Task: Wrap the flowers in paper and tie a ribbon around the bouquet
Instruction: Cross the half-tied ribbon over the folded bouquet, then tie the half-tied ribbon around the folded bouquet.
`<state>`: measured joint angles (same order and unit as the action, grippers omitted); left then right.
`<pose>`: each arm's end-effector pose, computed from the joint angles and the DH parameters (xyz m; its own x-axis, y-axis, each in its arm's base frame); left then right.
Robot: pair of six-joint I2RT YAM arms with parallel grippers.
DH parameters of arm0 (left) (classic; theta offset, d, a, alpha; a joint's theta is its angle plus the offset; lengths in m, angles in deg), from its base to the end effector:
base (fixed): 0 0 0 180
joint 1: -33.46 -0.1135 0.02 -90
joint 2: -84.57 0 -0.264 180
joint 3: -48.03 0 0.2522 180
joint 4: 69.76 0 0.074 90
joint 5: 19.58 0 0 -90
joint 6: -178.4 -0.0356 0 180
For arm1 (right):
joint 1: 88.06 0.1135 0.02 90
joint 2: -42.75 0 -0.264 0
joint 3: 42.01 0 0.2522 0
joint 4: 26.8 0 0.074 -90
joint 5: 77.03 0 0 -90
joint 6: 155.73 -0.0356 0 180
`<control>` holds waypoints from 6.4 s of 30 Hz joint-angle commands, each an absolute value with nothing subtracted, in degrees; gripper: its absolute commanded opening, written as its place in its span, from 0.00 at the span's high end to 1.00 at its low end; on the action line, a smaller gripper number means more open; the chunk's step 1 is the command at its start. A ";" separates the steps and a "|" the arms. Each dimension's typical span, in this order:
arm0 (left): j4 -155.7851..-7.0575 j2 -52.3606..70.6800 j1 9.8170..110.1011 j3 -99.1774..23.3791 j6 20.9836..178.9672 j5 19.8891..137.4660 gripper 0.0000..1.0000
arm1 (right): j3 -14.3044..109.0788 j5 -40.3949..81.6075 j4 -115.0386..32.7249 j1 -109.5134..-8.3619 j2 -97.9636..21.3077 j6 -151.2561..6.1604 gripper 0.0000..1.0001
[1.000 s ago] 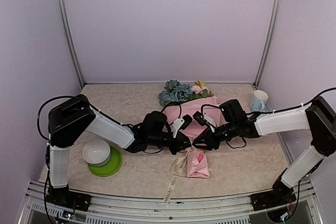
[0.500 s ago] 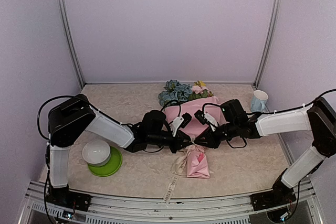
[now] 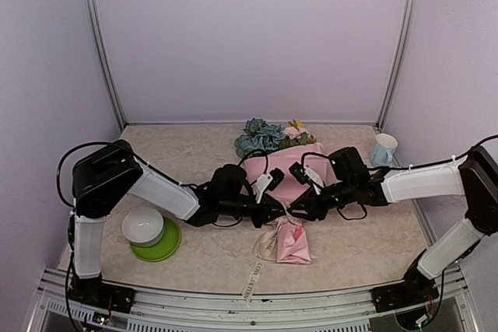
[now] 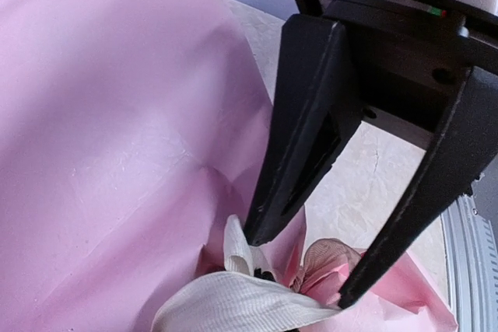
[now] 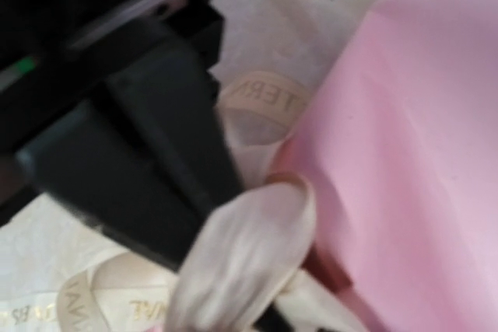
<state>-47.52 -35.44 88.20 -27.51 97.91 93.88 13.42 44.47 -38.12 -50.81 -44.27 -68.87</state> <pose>0.2371 -0.3599 0.1251 -0.3743 0.2669 -0.8881 0.9125 0.2766 -0.3015 0.2256 0.1949 0.1740 -0.5861 -0.3870 -0.7118 -0.7898 0.4690 0.3953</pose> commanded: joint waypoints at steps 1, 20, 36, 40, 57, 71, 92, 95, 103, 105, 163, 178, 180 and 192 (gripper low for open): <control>-45.75 -36.33 88.39 -27.15 96.97 92.32 0.94 | 12.44 44.91 -39.89 -52.32 -40.36 -68.24 0.60; -46.51 -38.00 88.74 -27.87 96.81 91.99 0.90 | 16.31 44.69 -39.43 -54.75 -44.53 -68.02 0.80; -46.09 -38.04 88.74 -28.31 97.10 92.54 0.90 | 14.05 53.08 -34.26 -54.57 -47.03 -69.57 0.73; -46.20 -38.06 88.74 -28.41 97.19 92.65 0.89 | 14.61 51.74 -34.81 -54.58 -48.64 -69.69 0.81; -46.22 -37.96 88.82 -28.34 97.00 92.83 0.89 | 14.77 49.90 -35.35 -54.49 -49.46 -70.15 0.84; -43.72 -33.97 88.61 -24.03 95.07 92.15 0.74 | 14.00 48.87 -36.71 -54.58 -45.70 -70.96 1.00; -64.65 -16.29 82.12 -14.37 88.43 82.86 0.54 | 13.30 43.02 -38.79 -54.66 -42.58 -71.89 1.00; -66.80 -16.57 80.87 -12.44 86.86 85.25 0.40 | 13.21 43.05 -38.52 -54.58 -42.56 -72.05 1.00; -66.92 -21.21 80.31 -13.51 80.94 88.00 0.33 | 13.00 43.46 -38.36 -54.58 -42.73 -72.22 1.00; -65.37 -22.99 80.37 -14.89 80.96 87.49 0.32 | 12.87 43.50 -38.12 -54.58 -42.80 -72.39 1.00; -75.72 -22.43 82.34 -13.47 86.24 75.37 1.00 | -6.34 31.69 -46.70 -69.57 -23.86 -88.02 1.00; -78.49 -22.43 78.23 -12.51 90.43 75.23 1.00 | -9.89 28.80 -42.02 -78.28 -23.71 -89.29 1.00; -78.13 -22.48 77.97 -12.34 90.88 75.56 1.00 | -9.69 28.80 -42.41 -78.38 -24.06 -89.20 1.00; -75.37 -22.60 75.05 -9.49 93.01 79.78 1.00 | -9.40 30.30 -41.75 -78.90 -25.39 -88.66 1.00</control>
<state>-68.80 -21.10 76.18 -12.03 92.30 80.04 -9.11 31.64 -42.30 -77.47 -24.77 -89.24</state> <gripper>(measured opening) 0.007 0.006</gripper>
